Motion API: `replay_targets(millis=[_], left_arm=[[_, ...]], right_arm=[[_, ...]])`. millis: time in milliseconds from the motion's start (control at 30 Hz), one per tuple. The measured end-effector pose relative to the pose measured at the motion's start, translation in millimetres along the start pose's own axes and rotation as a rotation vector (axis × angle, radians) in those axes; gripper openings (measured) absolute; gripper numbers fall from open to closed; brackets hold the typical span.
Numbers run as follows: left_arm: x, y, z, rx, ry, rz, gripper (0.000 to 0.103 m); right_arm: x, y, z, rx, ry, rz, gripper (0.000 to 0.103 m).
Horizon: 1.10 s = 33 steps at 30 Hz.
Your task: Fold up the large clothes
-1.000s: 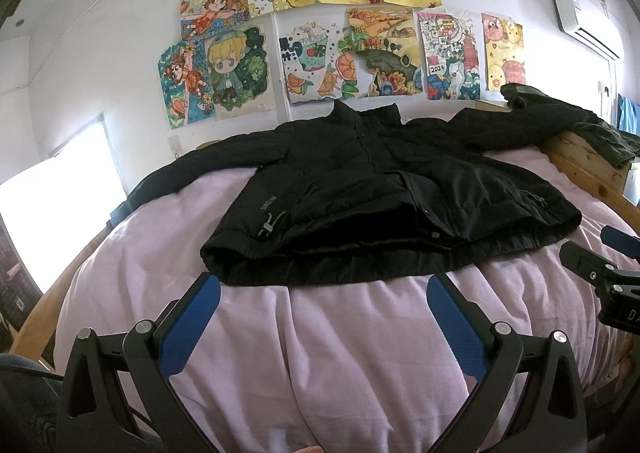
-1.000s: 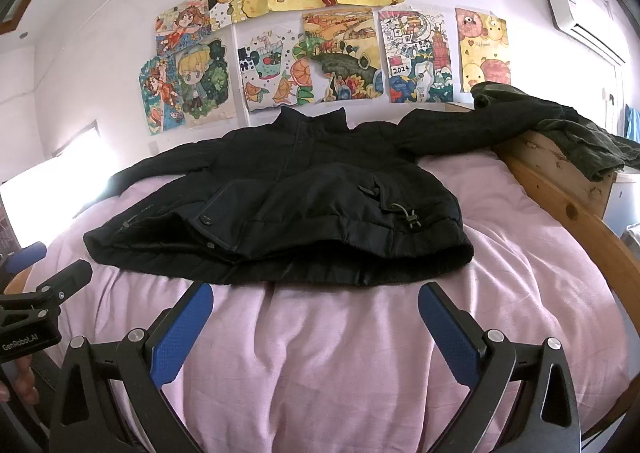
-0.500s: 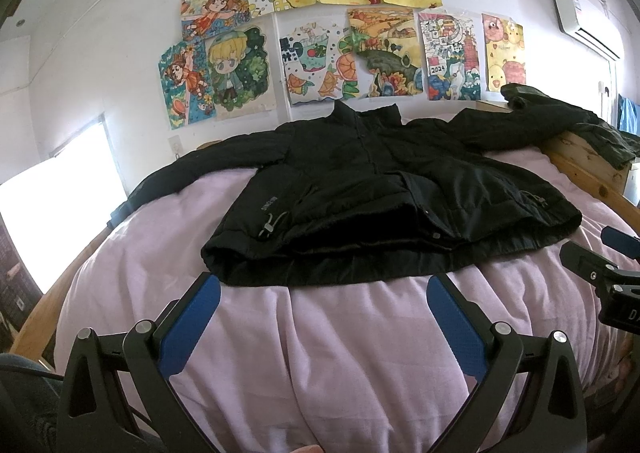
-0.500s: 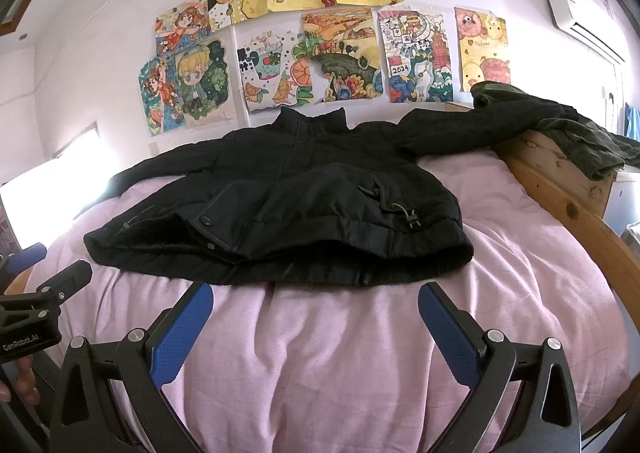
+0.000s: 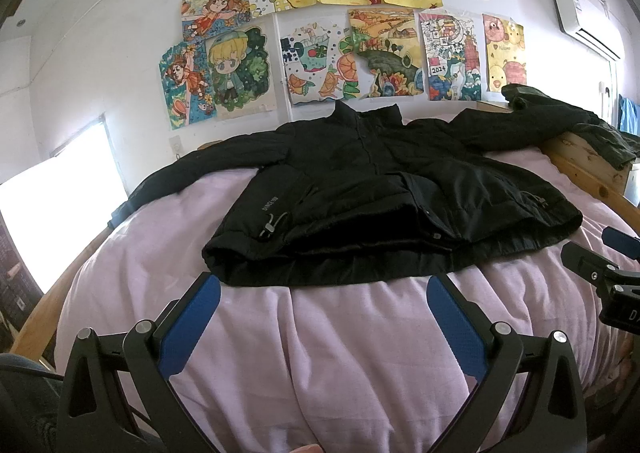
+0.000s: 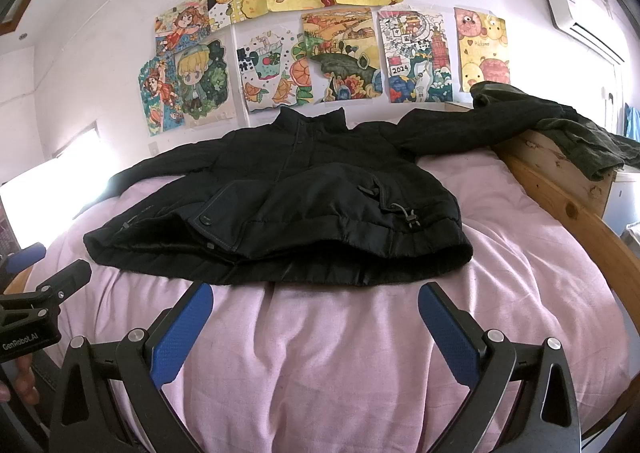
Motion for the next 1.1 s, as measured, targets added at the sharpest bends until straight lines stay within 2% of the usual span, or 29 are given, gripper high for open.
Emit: replay_targets(millis=[333, 533, 700, 800, 967, 1100], left_arm=[[0, 0, 0, 0.002, -0.001, 0.005, 0.102], [9, -9, 6, -0.009, 0.002, 0.028, 0.102], [13, -18, 16, -0.040, 0.028, 0.092, 0.102], [4, -51, 22, -0.056, 0.072, 0.073, 0.102], [-2, -117, 24, -0.006, 0.070, 0.001, 0.102], [5, -164, 17, 0.032, 0.058, -0.026, 0.102]], right_arm=[[2, 2, 0, -0.004, 0.030, 0.001, 0.103], [13, 9, -8, 0.002, 0.096, 0.082, 0.103], [7, -10, -15, 0.011, 0.180, 0.144, 0.103], [-1, -31, -14, -0.007, 0.203, 0.141, 0.103], [-8, -82, -9, -0.092, 0.191, 0.120, 0.103], [-3, -137, -3, -0.213, 0.098, 0.138, 0.103]])
Point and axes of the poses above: each gripper's, at about its wrist camera, not at the fingertips, and x roughly the way its jaws point, z to its left, y to its underside, the point moved 5 cm from there along x, roughly the way its jaws point, and after that the axes turned 7 degrees about -y, right-handed, at the moved point
